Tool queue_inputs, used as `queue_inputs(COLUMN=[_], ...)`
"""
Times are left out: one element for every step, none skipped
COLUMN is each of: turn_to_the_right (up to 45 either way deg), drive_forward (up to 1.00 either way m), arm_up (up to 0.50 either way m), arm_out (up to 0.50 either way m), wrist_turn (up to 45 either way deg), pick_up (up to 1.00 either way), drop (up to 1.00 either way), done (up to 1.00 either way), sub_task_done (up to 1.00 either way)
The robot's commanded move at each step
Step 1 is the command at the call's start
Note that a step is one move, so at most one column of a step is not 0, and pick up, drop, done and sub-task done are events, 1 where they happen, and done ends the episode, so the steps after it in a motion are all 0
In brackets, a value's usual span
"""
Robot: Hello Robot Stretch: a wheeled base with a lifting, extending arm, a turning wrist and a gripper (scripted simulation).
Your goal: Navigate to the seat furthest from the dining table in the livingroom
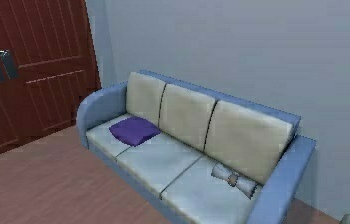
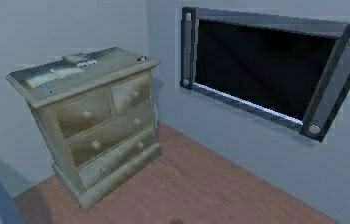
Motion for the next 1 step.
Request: queue_inputs(turn_to_the_right=[0.0], drive_forward=[0.0], arm_up=[0.0], arm_out=[0.0], wrist_turn=[0.0], pick_up=[0.0], drop=[0.0], done=[1.0], sub_task_done=[0.0])
